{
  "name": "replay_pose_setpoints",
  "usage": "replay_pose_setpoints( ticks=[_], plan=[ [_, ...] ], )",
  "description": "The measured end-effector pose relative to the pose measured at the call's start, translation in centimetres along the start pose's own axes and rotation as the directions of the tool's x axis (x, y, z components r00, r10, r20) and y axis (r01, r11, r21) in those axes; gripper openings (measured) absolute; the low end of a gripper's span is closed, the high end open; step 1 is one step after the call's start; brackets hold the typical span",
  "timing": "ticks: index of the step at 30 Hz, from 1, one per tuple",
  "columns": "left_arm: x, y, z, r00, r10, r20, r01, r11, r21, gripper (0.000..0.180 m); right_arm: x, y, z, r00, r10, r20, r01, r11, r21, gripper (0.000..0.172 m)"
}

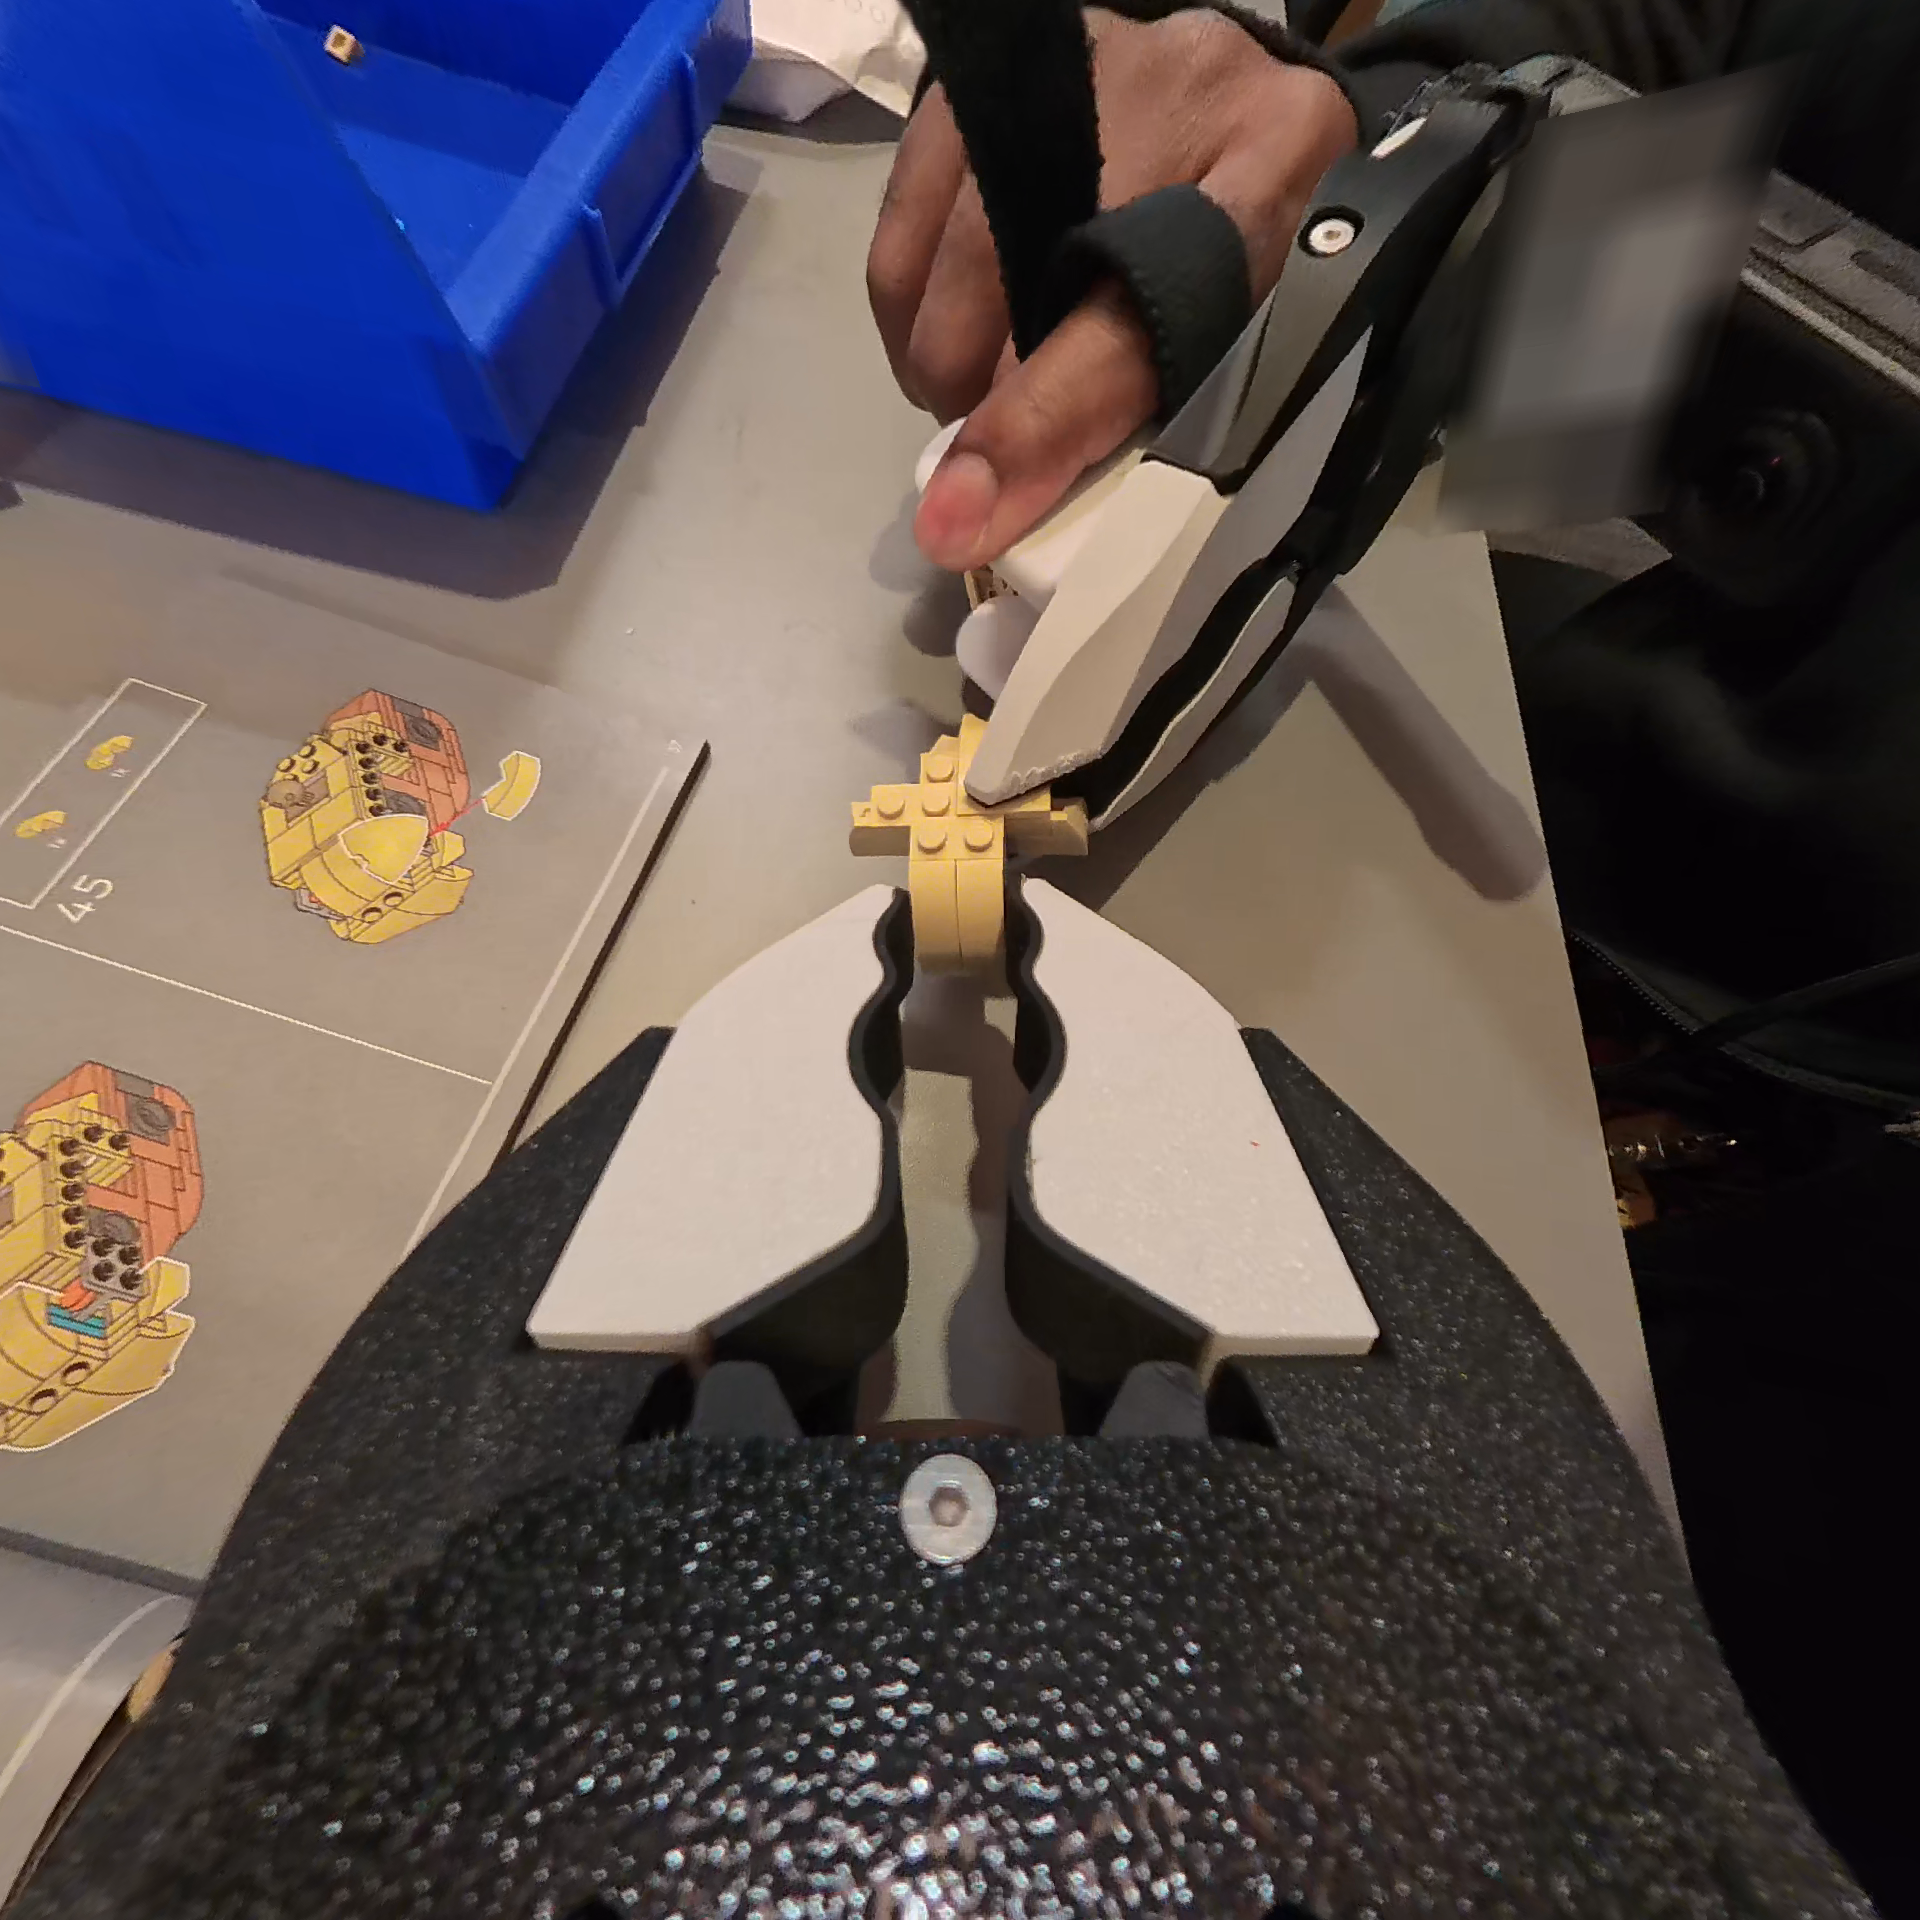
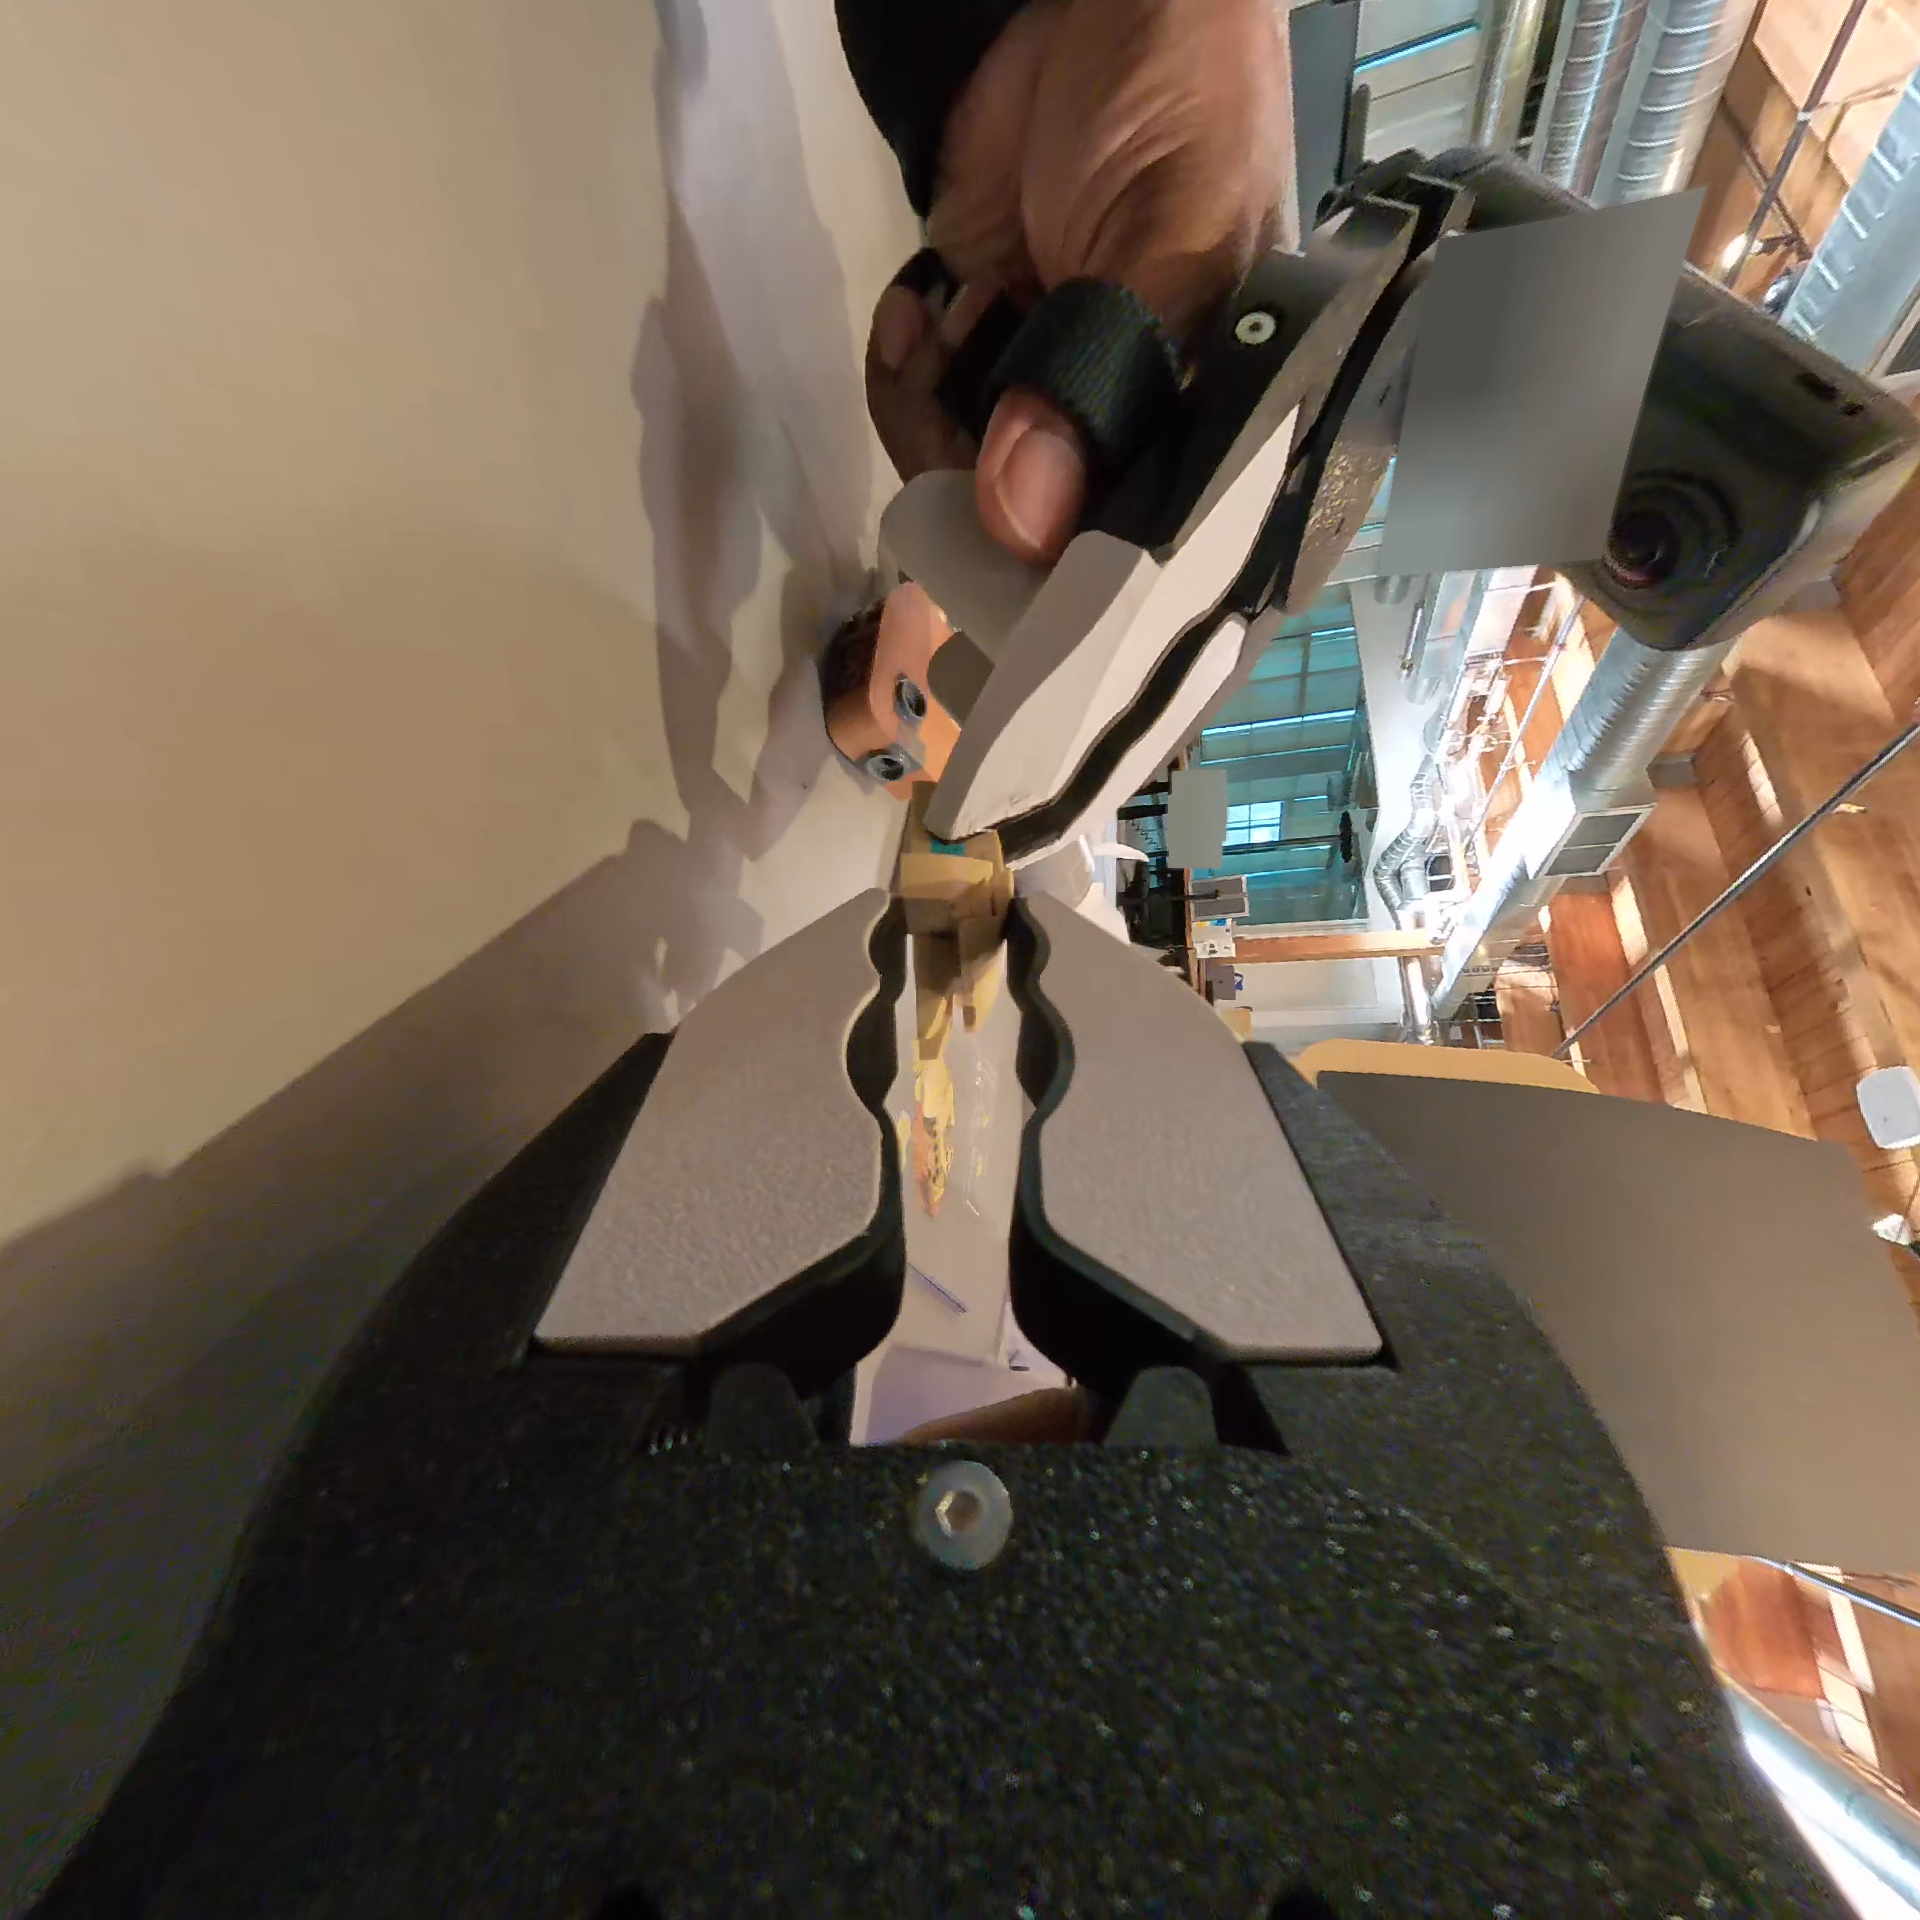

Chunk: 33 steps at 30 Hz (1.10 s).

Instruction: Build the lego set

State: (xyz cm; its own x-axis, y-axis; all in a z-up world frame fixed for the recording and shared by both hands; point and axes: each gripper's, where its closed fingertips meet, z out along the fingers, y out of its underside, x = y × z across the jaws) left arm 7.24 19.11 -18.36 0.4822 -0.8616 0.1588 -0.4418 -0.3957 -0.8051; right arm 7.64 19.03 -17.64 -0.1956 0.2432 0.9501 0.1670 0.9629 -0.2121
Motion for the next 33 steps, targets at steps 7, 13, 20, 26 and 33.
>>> replay_pose_setpoints(
  ticks=[7,13,20,26,33],
  plan=[
    [0.1,-0.3,-0.1,0.999,0.036,0.008,-0.036,0.999,0.024,0.017,0.3,-0.1,-0.2,1.0,0.023,0.005,-0.023,1.0,-0.004,0.018],
    [0.2,-0.4,0.1,0.999,0.048,0.01,-0.049,0.998,0.029,0.017,0.2,0.0,-0.4,1.0,0.018,0.017,-0.017,1.0,-0.021,0.018],
    [-0.1,-0.7,0.0,1.0,0.012,0.007,-0.013,0.998,0.066,0.017,0.6,0.1,-0.3,0.998,0.053,-0.016,-0.053,0.999,-0.001,0.018],
    [-0.9,-0.7,-0.1,0.999,-0.032,0.027,0.03,0.995,0.094,0.016,1.2,1.0,-0.2,0.987,0.157,-0.03,-0.157,0.987,-0.019,0.041],
    [-0.6,-1.1,-0.4,0.982,-0.165,-0.089,0.177,0.972,0.152,0.016,1.5,1.2,-0.3,0.982,0.186,-0.04,-0.186,0.982,-0.015,0.032]
  ],
)
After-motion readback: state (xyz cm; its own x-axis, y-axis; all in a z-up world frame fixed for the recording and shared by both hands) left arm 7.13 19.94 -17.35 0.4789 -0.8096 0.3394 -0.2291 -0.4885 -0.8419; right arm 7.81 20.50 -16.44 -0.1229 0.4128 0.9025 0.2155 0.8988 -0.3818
